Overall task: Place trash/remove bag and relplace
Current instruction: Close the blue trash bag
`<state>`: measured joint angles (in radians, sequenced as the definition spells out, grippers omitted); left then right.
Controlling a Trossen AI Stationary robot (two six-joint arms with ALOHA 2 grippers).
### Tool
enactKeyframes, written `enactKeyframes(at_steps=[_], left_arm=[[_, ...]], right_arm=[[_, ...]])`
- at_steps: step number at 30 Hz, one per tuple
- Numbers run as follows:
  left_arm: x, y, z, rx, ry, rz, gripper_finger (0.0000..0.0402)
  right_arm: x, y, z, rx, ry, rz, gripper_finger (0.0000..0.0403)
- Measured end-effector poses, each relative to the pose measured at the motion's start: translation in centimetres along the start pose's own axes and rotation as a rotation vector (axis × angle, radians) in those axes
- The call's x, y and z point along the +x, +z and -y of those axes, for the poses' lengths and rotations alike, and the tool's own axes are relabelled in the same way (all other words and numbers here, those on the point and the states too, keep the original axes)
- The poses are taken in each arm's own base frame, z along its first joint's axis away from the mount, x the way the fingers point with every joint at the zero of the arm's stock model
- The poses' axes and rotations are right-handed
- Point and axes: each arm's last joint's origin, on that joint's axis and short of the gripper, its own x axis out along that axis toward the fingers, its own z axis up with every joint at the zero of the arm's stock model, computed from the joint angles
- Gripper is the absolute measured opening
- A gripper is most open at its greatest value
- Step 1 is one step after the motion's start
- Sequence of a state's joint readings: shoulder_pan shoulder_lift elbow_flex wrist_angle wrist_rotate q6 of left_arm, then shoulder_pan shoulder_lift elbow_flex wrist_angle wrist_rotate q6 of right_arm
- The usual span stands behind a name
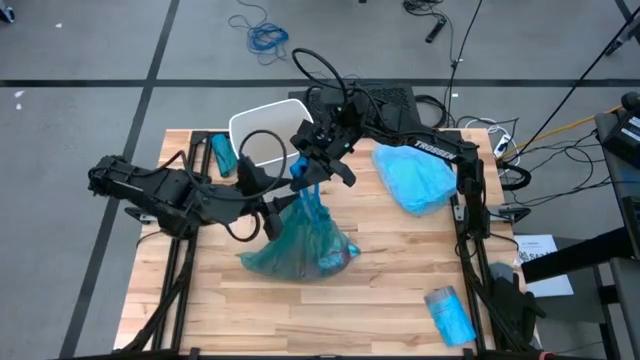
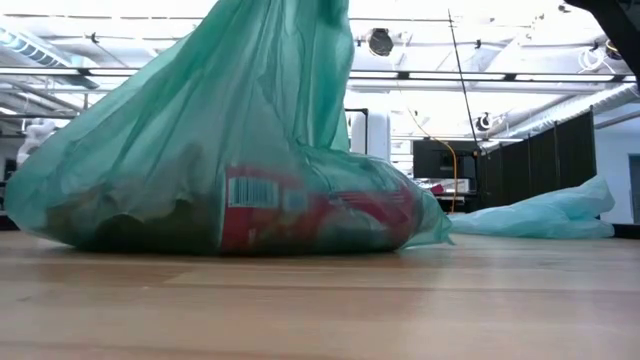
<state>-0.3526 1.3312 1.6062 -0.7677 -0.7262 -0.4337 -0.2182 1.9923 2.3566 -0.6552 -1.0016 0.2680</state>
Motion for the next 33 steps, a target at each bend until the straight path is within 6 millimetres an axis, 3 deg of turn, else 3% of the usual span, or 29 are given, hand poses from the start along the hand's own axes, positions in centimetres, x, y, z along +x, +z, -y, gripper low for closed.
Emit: enactKeyframes(at_steps=[10,15,21,26,33], left_arm=[[1.0,0.6,-0.9,-0.098,-0.027,-0.008,0.0317],[1.8,1.0,-1.3,-0.121,-0.084,-0.029,0.0361],[3.6,1.2,-0.7,-0.132,-0.249,-0.066,0.0371],[4.0,0.9,-0.3,-0.122,-0.348,-0.130,0.0370],[3.6,1.1,-0.6,-0.106,-0.319,-0.097,0.0368]], right_arm=[[-0.4,0.1,0.3,0.005,-0.010,0.006,0.0000],[-0.6,0.1,0.4,0.002,-0.014,0.009,0.0000],[-0.8,0.2,0.6,-0.012,-0.016,0.015,0.0000],[-1.5,-0.2,1.2,0.011,-0.047,-0.009,0.0000],[-1.6,-0.8,1.4,0.023,-0.057,-0.047,0.0000]])
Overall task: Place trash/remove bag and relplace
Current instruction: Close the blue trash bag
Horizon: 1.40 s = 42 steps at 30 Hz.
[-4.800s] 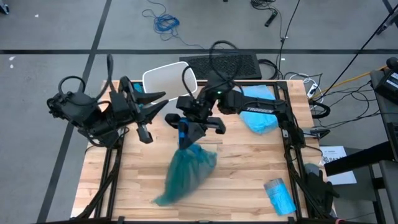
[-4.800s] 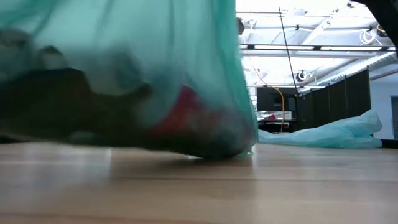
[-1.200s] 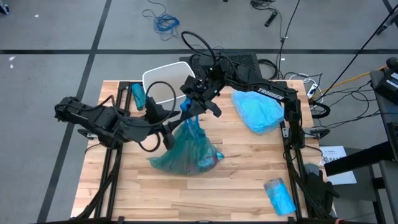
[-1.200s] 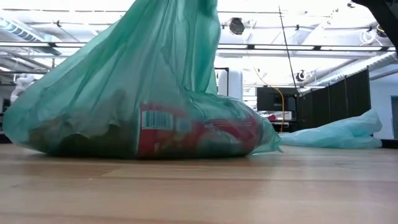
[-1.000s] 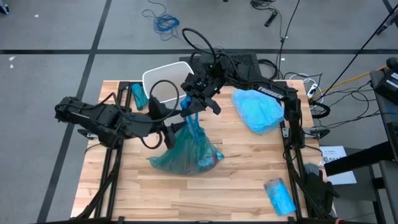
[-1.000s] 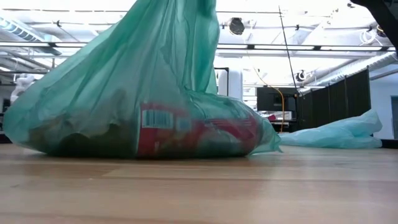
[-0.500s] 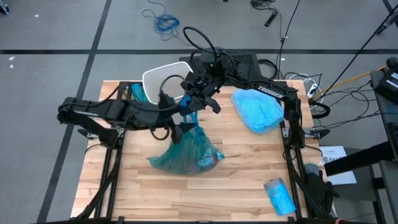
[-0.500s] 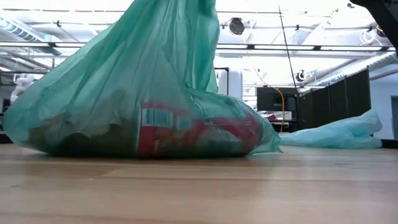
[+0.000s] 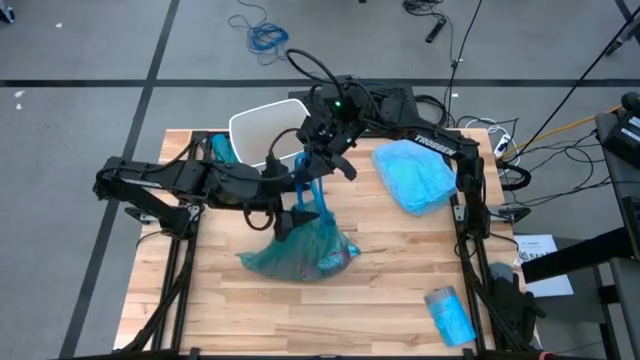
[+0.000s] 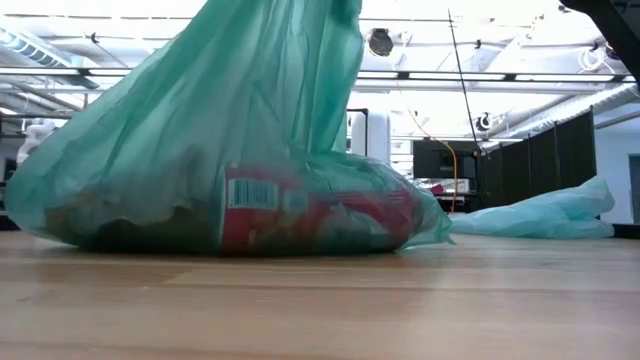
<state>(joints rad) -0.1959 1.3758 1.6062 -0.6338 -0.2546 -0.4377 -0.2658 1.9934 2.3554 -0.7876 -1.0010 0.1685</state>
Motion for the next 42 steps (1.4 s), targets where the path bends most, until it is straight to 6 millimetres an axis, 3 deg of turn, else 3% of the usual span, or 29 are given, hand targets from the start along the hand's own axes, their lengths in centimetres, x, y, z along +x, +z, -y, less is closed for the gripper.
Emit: enactKeyframes(at_steps=[8,17,20,22,27,29,37,42], left_arm=[[2.1,0.4,0.0,0.032,0.136,0.119,0.0368],[4.3,-0.3,-0.2,0.087,0.339,0.139,0.0355],[4.5,-0.4,-0.3,0.114,0.389,0.146,0.0314],[4.5,-0.4,-0.3,0.116,0.400,0.148,0.0264],[4.6,-0.4,-0.5,0.146,0.419,0.143,0.0066],[4.6,-0.4,-0.6,0.140,0.411,0.133,0.0021],[4.2,-0.5,-0.8,0.133,0.396,0.113,0.0002],[3.2,-0.7,-1.2,0.093,0.420,0.087,0.0000]], right_arm=[[0.8,0.7,-0.8,-0.044,0.038,0.039,0.0000],[1.4,0.9,-1.5,-0.037,0.057,0.054,0.0000],[1.4,0.9,-1.5,-0.032,0.053,0.052,0.0000],[1.3,0.9,-1.5,-0.034,0.054,0.054,0.0000],[1.2,0.9,-1.4,-0.036,0.058,0.055,0.0000],[1.2,0.9,-1.4,-0.045,0.072,0.051,0.0000],[0.9,0.9,-1.2,-0.050,0.070,0.047,0.0005],[-0.8,0.7,-1.0,-0.018,0.122,0.018,0.0058]])
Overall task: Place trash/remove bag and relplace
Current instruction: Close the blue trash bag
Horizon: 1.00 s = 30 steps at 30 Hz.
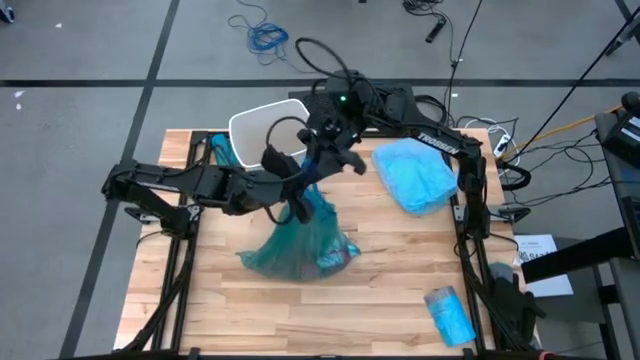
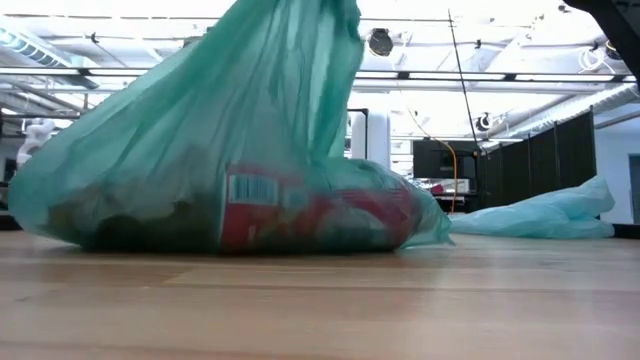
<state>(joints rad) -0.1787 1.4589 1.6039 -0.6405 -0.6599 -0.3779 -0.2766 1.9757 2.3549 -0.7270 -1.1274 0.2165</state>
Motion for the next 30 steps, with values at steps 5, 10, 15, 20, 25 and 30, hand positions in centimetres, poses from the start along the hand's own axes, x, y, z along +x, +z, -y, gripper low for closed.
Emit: enactKeyframes(at_steps=[5,10,15,20,25,30], left_arm=[[-1.5,0.1,-1.1,-0.016,0.033,-0.021,0.0001],[-1.9,-0.1,-1.6,-0.020,0.049,-0.039,0.0001],[-2.3,-0.1,-1.7,-0.036,0.043,-0.043,0.0001],[-2.4,-0.2,-1.6,-0.059,0.033,-0.052,0.0001],[-3.9,-1.2,-1.6,-0.094,0.011,-0.133,0.0000],[-7.4,-1.8,-2.3,-0.169,-0.002,-0.164,0.0000]], right_arm=[[-1.8,0.1,0.1,0.064,0.084,-0.010,0.0148],[-3.3,-0.1,0.3,0.094,0.038,-0.005,0.0223],[-5.4,-1.4,1.3,0.161,-0.111,-0.036,0.0260],[-7.3,-2.4,2.4,0.173,-0.293,-0.067,0.0269],[-9.6,-2.4,3.1,0.196,-0.344,-0.037,0.0270],[-10.8,-2.5,3.4,0.203,-0.349,-0.023,0.0270]])
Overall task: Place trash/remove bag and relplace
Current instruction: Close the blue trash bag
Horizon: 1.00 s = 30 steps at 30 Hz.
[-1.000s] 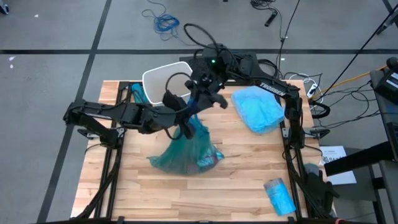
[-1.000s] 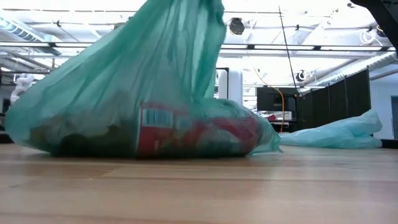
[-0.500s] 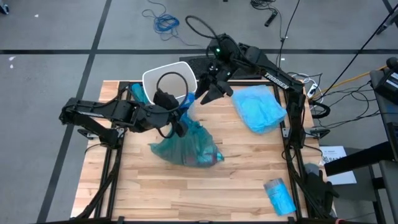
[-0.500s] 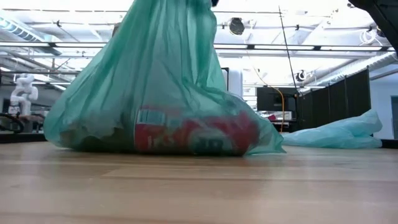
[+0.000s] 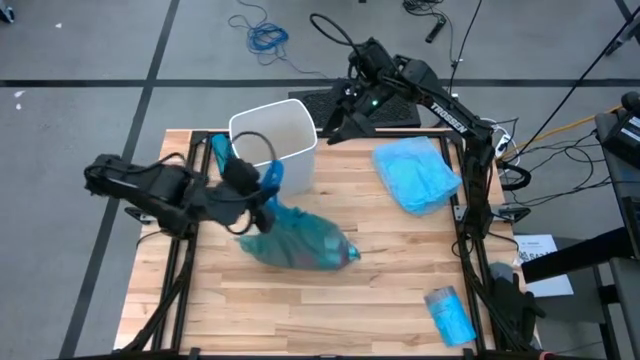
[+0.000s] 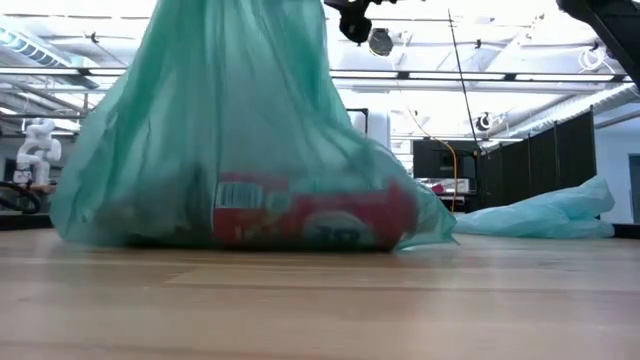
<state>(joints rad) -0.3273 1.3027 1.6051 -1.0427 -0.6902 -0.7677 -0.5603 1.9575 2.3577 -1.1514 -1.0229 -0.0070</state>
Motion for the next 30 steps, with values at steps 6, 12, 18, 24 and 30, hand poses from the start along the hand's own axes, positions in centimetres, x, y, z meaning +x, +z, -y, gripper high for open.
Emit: enactKeyframes(at_steps=[6,12,18,24,30], left_arm=[[-4.4,0.4,-2.2,-0.085,-0.044,0.083,0.0000],[-8.2,2.0,-4.5,-0.123,-0.101,0.081,0.0000],[-10.7,2.5,-5.6,-0.194,-0.267,-0.130,0.0000],[-11.9,2.0,-5.2,-0.343,-0.429,-0.397,0.0000],[-12.9,0.6,-5.8,-0.407,-0.410,-0.616,0.0000]], right_arm=[[0.0,0.1,0.1,-0.023,-0.002,0.010,0.0270],[0.0,0.1,0.1,-0.023,-0.002,0.010,0.0270],[-0.7,0.2,0.6,-0.021,-0.021,0.023,0.0270],[-1.4,0.4,1.0,-0.021,-0.037,0.050,0.0270],[-1.5,0.7,1.1,-0.015,-0.040,0.070,0.0270]])
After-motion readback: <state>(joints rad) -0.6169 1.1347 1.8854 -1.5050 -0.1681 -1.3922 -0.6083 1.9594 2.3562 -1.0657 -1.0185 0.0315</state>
